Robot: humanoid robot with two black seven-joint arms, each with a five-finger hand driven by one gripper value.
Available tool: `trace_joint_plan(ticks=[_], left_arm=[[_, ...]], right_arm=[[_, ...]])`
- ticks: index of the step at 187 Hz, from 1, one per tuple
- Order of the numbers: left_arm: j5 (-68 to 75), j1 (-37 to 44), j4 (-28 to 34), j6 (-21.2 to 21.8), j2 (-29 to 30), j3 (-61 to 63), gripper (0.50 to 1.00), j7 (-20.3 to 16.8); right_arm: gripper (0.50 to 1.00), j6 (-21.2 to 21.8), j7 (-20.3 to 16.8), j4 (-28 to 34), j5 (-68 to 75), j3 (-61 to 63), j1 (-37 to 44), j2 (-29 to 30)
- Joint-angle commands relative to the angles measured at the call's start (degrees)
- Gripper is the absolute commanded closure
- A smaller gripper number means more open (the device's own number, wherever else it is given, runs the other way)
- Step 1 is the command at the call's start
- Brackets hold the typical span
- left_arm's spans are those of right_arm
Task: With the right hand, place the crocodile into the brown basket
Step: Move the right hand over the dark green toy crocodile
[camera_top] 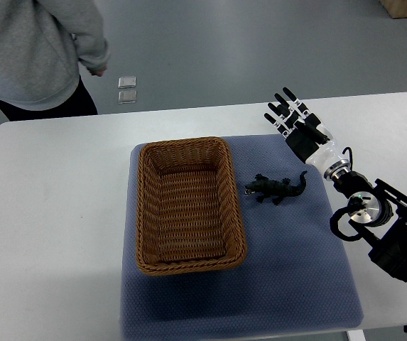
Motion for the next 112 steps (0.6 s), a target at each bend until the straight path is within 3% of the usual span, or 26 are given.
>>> trace_joint_plan(ticks=[1, 62, 84, 112], left_arm=[[0.0, 0.0, 0.0, 0.0, 0.0, -0.1, 0.5, 0.0], [0.0, 0.0, -0.1, 0.4, 0.0, 0.0, 0.5, -0.2], [0.0, 0.0, -0.1, 0.0, 0.0, 0.0, 0.5, -0.2], [0.0, 0.0, -0.8, -0.1, 0.0, 0.0, 0.5, -0.2]], right_arm=[[0.558, -0.3, 0.1, 0.0, 0.0, 0.0, 0.0, -0.1], [0.56, 1.1, 0.1, 0.2, -2.4, -0.7, 2.5, -0.6], [0.56, 1.0, -0.3, 0.5, -11.2, -2.1, 6.1, -1.6], [0.56, 1.3, -1.7, 3.0, -25.7, -10.6, 13.3, -8.0]])
